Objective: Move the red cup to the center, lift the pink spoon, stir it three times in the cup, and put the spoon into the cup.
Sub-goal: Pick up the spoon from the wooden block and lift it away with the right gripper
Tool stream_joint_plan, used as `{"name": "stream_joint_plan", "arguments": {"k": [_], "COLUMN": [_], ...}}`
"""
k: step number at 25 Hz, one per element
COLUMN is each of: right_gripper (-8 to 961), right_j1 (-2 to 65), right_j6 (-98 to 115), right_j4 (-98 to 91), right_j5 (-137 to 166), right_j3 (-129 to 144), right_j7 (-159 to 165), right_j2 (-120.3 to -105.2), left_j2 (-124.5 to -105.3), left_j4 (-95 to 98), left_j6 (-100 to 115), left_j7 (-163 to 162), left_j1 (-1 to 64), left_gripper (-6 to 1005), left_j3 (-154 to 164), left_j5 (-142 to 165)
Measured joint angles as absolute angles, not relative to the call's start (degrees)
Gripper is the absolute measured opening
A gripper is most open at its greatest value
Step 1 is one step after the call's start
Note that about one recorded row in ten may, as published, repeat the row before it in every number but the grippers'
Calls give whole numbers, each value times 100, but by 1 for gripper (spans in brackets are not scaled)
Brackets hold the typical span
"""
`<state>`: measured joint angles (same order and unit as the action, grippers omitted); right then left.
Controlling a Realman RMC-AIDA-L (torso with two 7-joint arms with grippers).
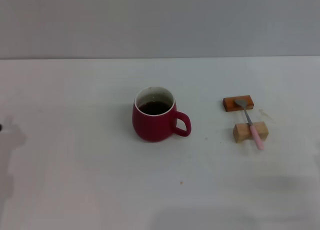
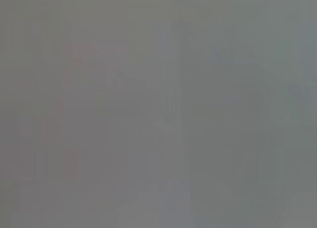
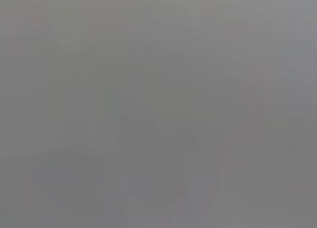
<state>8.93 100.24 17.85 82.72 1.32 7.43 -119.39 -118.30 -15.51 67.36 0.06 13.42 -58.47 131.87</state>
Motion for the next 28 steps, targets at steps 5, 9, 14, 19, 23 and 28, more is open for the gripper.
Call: {"name": "stream_joint_plan", "arguments": {"k": [5,9,14,19,23,28], "right_gripper": [695,695,695,695,696,696], "right_j1": [1163,1283,1393,1433,1502,1611], "right_j6": [9647,9252,8802,8679,8403,8050], "right_j4": [1782,1849,1949,2061,2124,2146], "right_j5": [8273,8283,8300,8419,8502,8506], "right_j3": [368,430,598,688,686,634], "right_j7": [733,730,726,724,722,720], "right_j2": [-11959,-11961,-11962,-11962,-11962,-11962], "left_j2": [-11822,-11829,-11833,-11826,-11827,-11830], "left_j4": [-1285,-1110,-1151,-1113,-1109,-1107], "left_j6": [6780,6715,6618,6541,6462,6427], "left_j7": [-116,-116,-127,-97,-86,-86], "left_j1": [1411,1518,1552,1680,1746,1771], "left_gripper": [24,33,128,268,363,530], "left_j3": [-6023,-6209,-6363,-6370,-6372,-6452], "left_j5": [13190,13196,13193,13192,13192,13191]}}
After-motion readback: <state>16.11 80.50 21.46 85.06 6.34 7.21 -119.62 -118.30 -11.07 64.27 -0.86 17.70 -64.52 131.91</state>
